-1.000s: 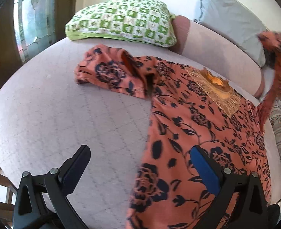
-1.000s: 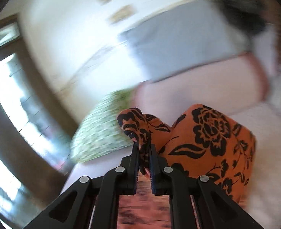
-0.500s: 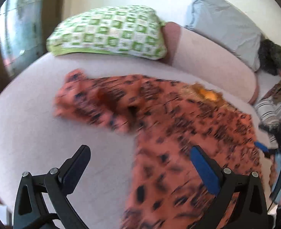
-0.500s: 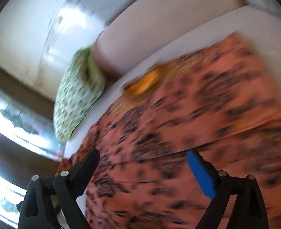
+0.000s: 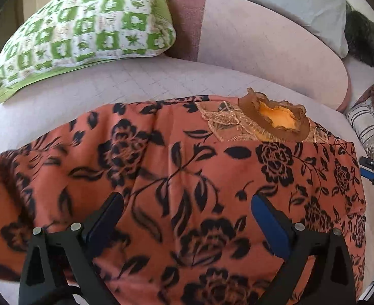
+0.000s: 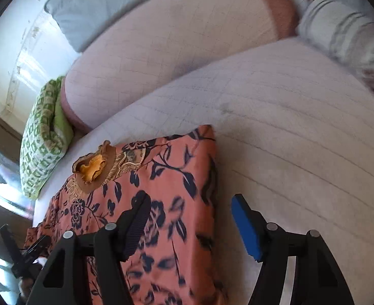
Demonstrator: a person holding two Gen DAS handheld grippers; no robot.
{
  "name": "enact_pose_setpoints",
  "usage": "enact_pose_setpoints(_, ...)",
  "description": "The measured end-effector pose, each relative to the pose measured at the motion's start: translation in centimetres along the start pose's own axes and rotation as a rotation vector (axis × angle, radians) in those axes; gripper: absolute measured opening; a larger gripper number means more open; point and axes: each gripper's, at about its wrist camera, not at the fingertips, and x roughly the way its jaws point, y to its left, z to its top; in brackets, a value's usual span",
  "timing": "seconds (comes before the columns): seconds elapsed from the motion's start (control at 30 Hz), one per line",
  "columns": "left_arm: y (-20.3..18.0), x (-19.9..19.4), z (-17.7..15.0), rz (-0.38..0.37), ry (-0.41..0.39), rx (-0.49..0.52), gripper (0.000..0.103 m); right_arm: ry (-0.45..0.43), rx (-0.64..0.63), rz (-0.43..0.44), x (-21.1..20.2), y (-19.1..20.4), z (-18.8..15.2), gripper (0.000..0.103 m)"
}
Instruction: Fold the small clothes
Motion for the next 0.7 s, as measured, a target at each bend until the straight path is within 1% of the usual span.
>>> enact_pose_setpoints(0.03, -0.3, 0.4, 0.1, 0.0, 0.001, 0.011, 0.099, 0.016, -0.021, 0.013, 1.0, 0.3, 0.5, 0.065)
enact_pose_setpoints(0.07, -0.7, 0.8, 0.2, 0.0, 0.002, 0.029, 0.089, 0.041, -0.035, 0.02, 1.8, 0.4, 0.5, 0.023)
enact_pose_setpoints(0.1, -1.0, 1.3, 0.2, 0.001, 0.009, 0.048, 0.081, 0.073, -0.062, -0.004, 2.5, 0.9, 0.7, 0.008)
enact_pose_setpoints(0.13, -1.2, 1.9, 0.2, -0.003, 0.028, 0.064, 0.066, 0.059, -0.092, -0.022, 2.3, 1.4, 0.5, 0.008)
enact_pose_setpoints(0.17, -1.3, 2.3, 0.2, -0.009, 0.041, 0.068, 0.062, 0.025, -0.15, -0.061, 1.6, 2.0, 0.7, 0.007)
enact_pose_setpoints(0.2, -1.3, 2.7, 0.1, -0.007, 0.039, 0.069, 0.062, 0.004, -0.162, -0.091, 1.1, 1.7, 0.8, 0.007)
enact_pose_setpoints(0.23, -1.4, 2.7, 0.0, -0.001, 0.019, 0.075, 0.062, 0.001, -0.14, -0.155, 1.3, 0.4, 1.3, 0.007)
enact_pose_setpoints(0.27, -1.6, 2.7, -0.2, 0.003, 0.011, 0.082, 0.064, 0.037, -0.07, -0.166, 2.2, -1.6, 1.5, 0.009)
enact_pose_setpoints(0.3, -1.8, 2.7, -0.3, 0.012, 0.006, 0.095, 0.065, 0.054, -0.028, -0.125, 2.6, -2.6, 1.4, 0.012)
enact_pose_setpoints(0.33, -2.1, 2.6, -0.4, 0.016, 0.008, 0.111, 0.067, 0.02, -0.043, -0.084, 2.0, -2.7, 1.0, 0.019)
enact_pose_setpoints(0.4, -2.3, 2.4, -0.5, 0.019, 0.012, 0.123, 0.068, 0.002, -0.062, -0.058, 0.7, -2.2, 0.3, 0.06)
enact_pose_setpoints(0.43, -2.3, 2.0, -0.4, 0.013, 0.007, 0.124, 0.068, -0.018, -0.062, -0.06, -0.3, -1.9, -0.2, 0.081)
enact_pose_setpoints(0.5, -2.1, 0.9, -0.3, 0.01, -0.03, 0.106, 0.068, -0.103, -0.057, -0.107, -3.3, -1.3, -1.5, 0.081)
enact_pose_setpoints(0.53, -1.8, 0.4, -0.3, 0.011, -0.041, 0.093, 0.068, -0.112, -0.063, -0.083, -4.4, -0.8, -2.1, 0.081)
enact_pose_setpoints(0.57, -1.4, -0.2, -0.2, 0.007, -0.056, 0.07, 0.068, -0.121, -0.065, -0.038, -5.6, -0.1, -2.7, 0.081)
enact_pose_setpoints(0.6, -1.1, -0.5, -0.1, 0.001, -0.063, 0.053, 0.069, -0.13, -0.077, 0.037, -7.0, 1.1, -4.0, 0.081)
enact_pose_setpoints(0.63, -0.9, -0.6, 0.0, -0.02, -0.064, 0.031, 0.069, -0.118, -0.09, 0.09, -7.3, 1.9, -4.7, 0.081)
enact_pose_setpoints(0.67, -0.7, -0.4, 0.2, -0.035, -0.051, 0.025, 0.069, -0.082, -0.104, 0.168, -7.2, 2.6, -5.5, 0.081)
enact_pose_setpoints(0.7, -0.8, 0.0, 0.3, -0.048, -0.028, 0.021, 0.069, -0.047, -0.109, 0.219, -6.6, 3.0, -6.4, 0.081)
